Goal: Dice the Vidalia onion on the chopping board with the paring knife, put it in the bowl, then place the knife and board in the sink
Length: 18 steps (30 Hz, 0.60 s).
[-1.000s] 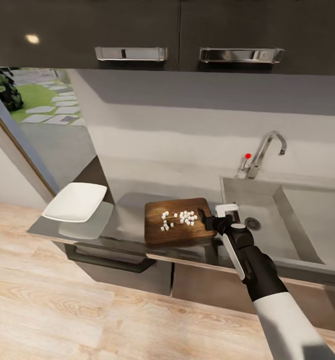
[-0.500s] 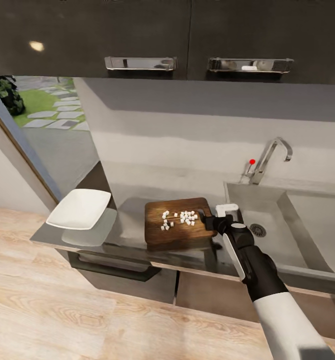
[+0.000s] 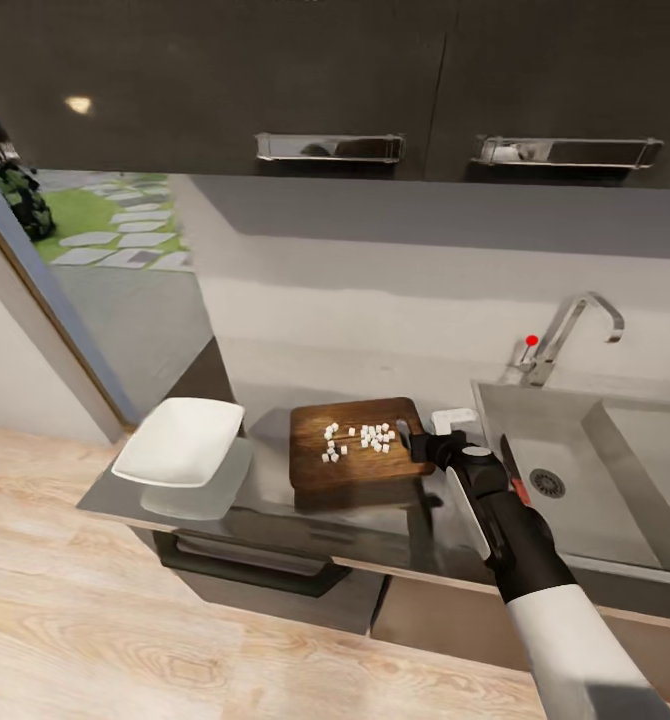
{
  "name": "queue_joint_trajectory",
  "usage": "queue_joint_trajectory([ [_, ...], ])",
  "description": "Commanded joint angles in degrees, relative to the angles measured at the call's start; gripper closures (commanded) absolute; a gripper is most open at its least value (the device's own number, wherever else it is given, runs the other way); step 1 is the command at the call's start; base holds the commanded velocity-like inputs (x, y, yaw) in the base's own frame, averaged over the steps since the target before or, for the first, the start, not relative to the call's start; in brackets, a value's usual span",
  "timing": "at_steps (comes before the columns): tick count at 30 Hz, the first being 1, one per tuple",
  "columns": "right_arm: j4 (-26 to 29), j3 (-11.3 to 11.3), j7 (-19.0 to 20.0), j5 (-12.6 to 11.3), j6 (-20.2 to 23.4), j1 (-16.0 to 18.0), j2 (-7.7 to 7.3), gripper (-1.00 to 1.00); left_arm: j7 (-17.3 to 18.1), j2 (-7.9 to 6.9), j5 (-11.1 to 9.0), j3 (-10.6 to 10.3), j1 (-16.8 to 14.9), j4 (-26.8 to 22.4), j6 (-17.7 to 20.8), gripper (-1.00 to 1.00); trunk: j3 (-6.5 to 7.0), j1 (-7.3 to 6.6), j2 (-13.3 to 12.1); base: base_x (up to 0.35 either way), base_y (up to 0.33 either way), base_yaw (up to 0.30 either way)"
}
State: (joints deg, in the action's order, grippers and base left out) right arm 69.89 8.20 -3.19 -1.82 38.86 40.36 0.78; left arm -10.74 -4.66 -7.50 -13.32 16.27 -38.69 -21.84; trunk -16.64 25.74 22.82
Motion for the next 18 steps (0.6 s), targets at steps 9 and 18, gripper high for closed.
queue_joint_trajectory([
  [9,0.07,0.1,-0.32,-0.29,0.42,0.03,0.01,1.0,-0.42,-0.09,-0.59,-0.48,-0.01,-0.07,-0.13,-1.0,0.72,0.04,0.1,0.005,0.168,0.0],
  [18,0.13,0.15,-0.32,-0.29,0.42,0.05,0.01,1.0,-0.42,-0.09,-0.59,-0.48,-0.01,-0.07,-0.13,-1.0,1.54,0.04,0.1,0.0,0.006,0.0],
])
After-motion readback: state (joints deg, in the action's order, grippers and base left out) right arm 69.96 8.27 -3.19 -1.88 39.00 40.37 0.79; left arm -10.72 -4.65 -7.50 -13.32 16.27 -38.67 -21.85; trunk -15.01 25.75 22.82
